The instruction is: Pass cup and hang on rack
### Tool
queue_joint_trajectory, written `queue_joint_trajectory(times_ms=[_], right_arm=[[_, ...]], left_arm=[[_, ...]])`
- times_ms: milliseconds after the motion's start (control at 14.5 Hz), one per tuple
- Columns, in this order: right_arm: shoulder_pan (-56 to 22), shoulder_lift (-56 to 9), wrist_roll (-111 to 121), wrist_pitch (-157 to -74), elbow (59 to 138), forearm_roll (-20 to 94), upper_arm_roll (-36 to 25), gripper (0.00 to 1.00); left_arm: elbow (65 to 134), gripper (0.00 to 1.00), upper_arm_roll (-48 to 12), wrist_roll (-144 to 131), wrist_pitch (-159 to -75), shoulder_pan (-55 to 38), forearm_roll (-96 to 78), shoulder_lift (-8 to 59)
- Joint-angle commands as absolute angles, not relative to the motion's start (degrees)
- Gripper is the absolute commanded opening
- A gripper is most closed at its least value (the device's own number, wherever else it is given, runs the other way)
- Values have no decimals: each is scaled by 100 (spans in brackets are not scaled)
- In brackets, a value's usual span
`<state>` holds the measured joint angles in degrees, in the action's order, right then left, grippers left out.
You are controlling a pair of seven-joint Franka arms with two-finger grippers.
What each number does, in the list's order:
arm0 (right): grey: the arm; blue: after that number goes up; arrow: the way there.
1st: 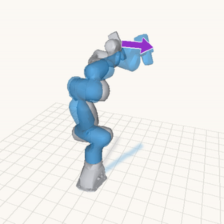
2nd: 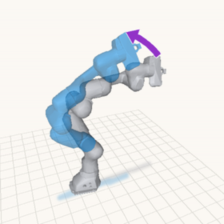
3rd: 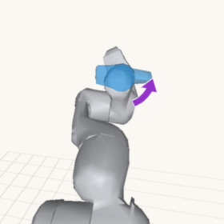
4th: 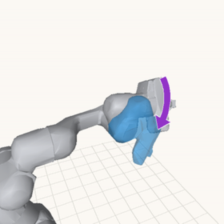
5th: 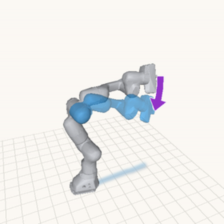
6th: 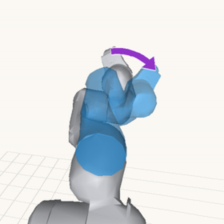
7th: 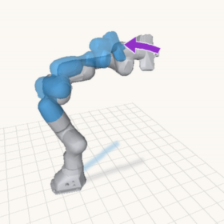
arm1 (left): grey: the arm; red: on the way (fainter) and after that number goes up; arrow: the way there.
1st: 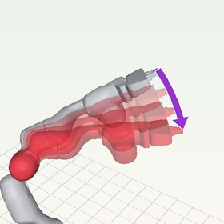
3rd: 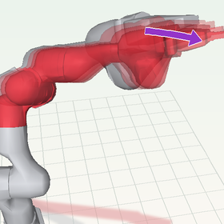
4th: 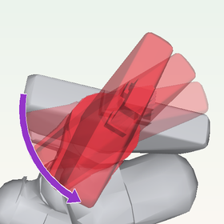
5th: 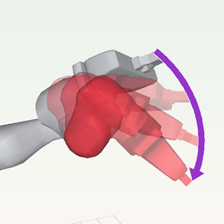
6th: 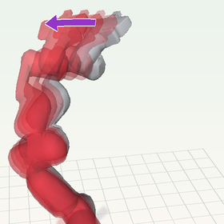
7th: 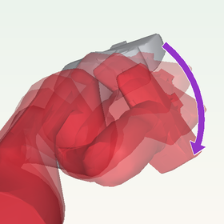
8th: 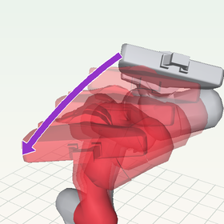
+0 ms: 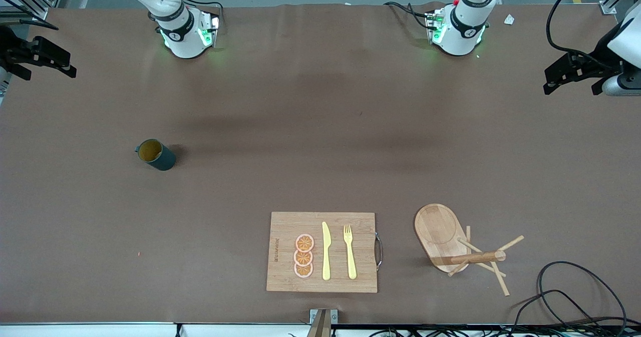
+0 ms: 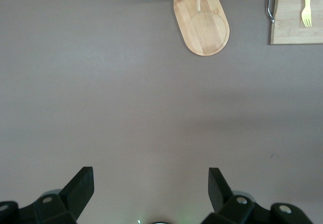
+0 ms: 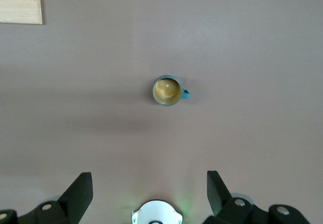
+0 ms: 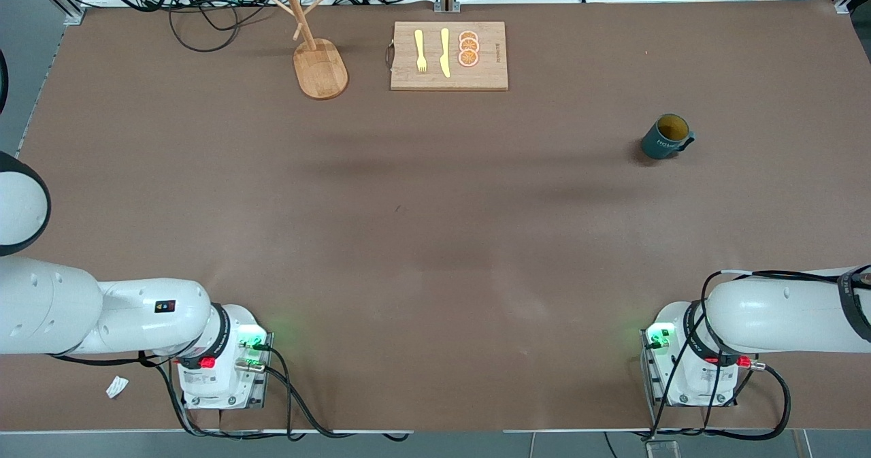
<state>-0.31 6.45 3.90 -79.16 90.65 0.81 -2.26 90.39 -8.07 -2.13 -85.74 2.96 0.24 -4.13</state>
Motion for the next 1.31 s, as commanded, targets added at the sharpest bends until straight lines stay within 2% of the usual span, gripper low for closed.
queue_joint_trajectory(times_ms=[0,1240], right_arm=[[-62,756,369,-8015,9149,97,-246,100],[-62,765,369,-7919,9158,88,-246,100]], left_arm=[[8894,100,-826,-106,-8385,272,35,-351],[8877,100,-817,-141,-8385,281,0,-237]])
